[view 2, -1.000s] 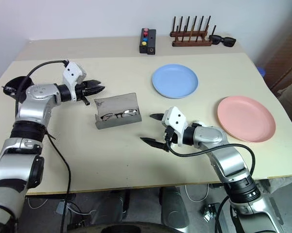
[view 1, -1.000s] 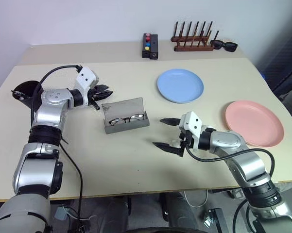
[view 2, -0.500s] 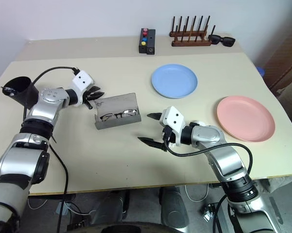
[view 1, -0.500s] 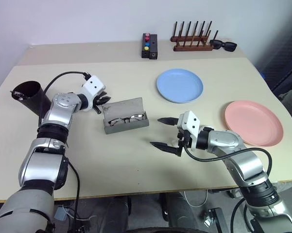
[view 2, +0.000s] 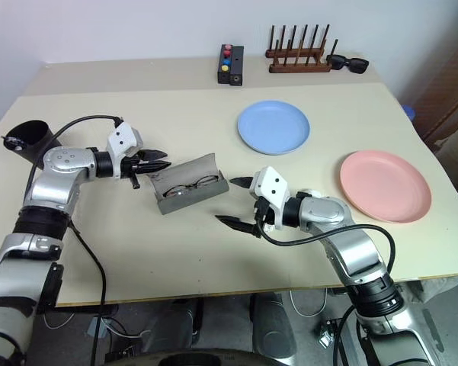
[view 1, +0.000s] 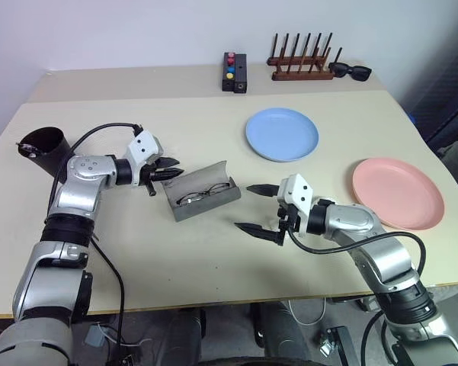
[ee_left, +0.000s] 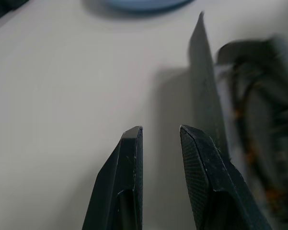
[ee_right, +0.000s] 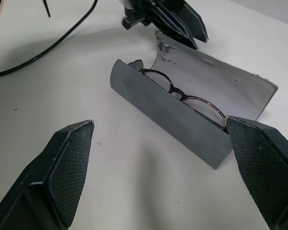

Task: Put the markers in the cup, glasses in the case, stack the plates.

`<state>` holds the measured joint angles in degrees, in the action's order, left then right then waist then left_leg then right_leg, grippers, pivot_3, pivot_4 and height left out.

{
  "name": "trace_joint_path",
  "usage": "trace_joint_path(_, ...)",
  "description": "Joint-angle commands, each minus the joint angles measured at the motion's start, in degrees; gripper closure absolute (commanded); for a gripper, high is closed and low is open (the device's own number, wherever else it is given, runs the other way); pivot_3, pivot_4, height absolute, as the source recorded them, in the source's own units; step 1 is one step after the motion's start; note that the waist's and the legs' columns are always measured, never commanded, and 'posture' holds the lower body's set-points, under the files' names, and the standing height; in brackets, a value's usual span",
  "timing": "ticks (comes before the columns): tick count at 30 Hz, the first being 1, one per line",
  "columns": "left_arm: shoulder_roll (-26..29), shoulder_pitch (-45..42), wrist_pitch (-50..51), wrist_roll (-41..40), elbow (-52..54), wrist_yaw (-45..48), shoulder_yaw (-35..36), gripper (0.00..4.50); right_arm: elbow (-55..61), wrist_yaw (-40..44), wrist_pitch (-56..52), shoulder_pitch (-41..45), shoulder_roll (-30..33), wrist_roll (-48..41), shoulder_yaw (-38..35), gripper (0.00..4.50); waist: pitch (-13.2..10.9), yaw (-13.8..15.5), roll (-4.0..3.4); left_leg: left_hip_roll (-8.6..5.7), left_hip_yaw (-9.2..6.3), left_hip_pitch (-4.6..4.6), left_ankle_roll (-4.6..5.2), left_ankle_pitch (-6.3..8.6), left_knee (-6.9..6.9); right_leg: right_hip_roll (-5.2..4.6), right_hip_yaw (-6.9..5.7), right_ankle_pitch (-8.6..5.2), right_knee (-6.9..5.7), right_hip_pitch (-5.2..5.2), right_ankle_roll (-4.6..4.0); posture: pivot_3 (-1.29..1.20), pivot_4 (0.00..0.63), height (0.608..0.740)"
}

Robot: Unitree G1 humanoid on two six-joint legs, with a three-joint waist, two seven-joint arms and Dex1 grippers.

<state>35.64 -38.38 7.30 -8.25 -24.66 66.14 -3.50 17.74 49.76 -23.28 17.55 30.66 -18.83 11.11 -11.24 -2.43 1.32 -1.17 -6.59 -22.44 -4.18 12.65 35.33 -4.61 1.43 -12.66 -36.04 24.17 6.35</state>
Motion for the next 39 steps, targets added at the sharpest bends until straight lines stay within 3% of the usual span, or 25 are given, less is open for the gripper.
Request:
trace_joint_path(1, 0.54, 3.13, 3.14, -2.90, 8.77, 1.48, 0.25, 3.28, -0.21, -0.88, 1.69, 1.80, -1.11, 0.88, -0.24, 0.00, 0.00, 0.00, 0.00, 0.00, 0.00, 0.00, 0.00, 0.00, 0.00, 0.00, 0.00, 0.00, 0.00, 0.00, 0.00, 0.00, 0.150, 0.740)
trace_joint_path(7, 1.05, 8.91, 6.38, -3.36, 18.26, 1.59, -1.21, 3.28, -2.96, -3.23, 3.79, 3.48, -1.88, 3.67, -0.49, 0.00, 0.00, 0.03, 0.00, 0.00, 0.00, 0.01, 0.00, 0.00, 0.00, 0.00, 0.00, 0.00, 0.00, 0.00, -0.01, 0.00, 0.150, 0.740)
trace_joint_path(16, 2.70, 13.26, 6.39, -1.25, 22.17, 0.31, -3.48, 3.28, -16.18, -10.33, 10.20, 10.93, -2.77, 14.39, -0.08, 0.00, 0.01, -0.04, -0.02, 0.00, 0.01, 0.04, 0.00, 0.00, -0.02, 0.00, 0.00, 0.00, 0.00, 0.00, -0.03, 0.00, 0.150, 0.740)
trace_joint_path(23, 1.30, 13.83, 8.30, -7.61, 25.65, -4.29, 3.61, 3.28, -31.62, -17.61, 17.11, 18.78, -3.60, 24.06, 1.48, 0.00, 0.00, -0.10, -0.03, 0.00, 0.02, 0.03, 0.00, 0.00, -0.02, 0.00, 0.00, 0.00, 0.00, 0.01, -0.04, 0.00, 0.150, 0.740)
trace_joint_path(29, 1.31, 19.31, 13.98, -15.83, 36.20, -7.23, 9.95, 3.28, -46.11, -22.55, 22.90, 24.55, -4.34, 31.66, 4.35, 0.00, 0.00, -0.21, -0.03, 0.00, 0.03, 0.02, 0.00, 0.00, -0.08, -0.01, 0.02, 0.01, 0.02, 0.06, -0.04, 0.00, 0.150, 0.740)
trace_joint_path(32, 1.20, 23.37, 16.58, -18.64, 41.03, -9.02, 11.35, 3.33, -52.16, -24.96, 25.80, 26.45, -4.62, 34.70, 5.41, 1.34, 0.00, -0.18, -0.04, 0.00, 0.04, 0.02, 0.00, 0.00, -0.10, -0.01, 0.04, 0.01, 0.02, 0.06, -0.05, 0.00, 0.150, 0.740)
trace_joint_path(38, 0.38, 28.40, 18.85, -20.49, 45.61, -12.95, 11.17, 3.33, -56.35, -27.72, 30.40, 27.68, -4.66, 37.33, 5.67, 4.47, 0.00, -0.02, -0.04, 0.00, 0.04, 0.02, -0.01, 0.00, -0.06, -0.01, 0.04, 0.01, 0.02, 0.04, -0.09, 0.00, 0.150, 0.740)
trace_joint_path(39, 0.08, 28.71, 18.97, -20.54, 45.90, -13.41, 10.90, 3.33, -56.26, -28.06, 30.89, 27.66, -4.60, 37.64, 5.57, 4.47, 0.00, -0.10, -0.04, 0.00, 0.04, 0.02, -0.01, 0.00, -0.06, -0.01, 0.04, 0.01, 0.02, 0.04, -0.09, 0.00, 0.150, 0.740)
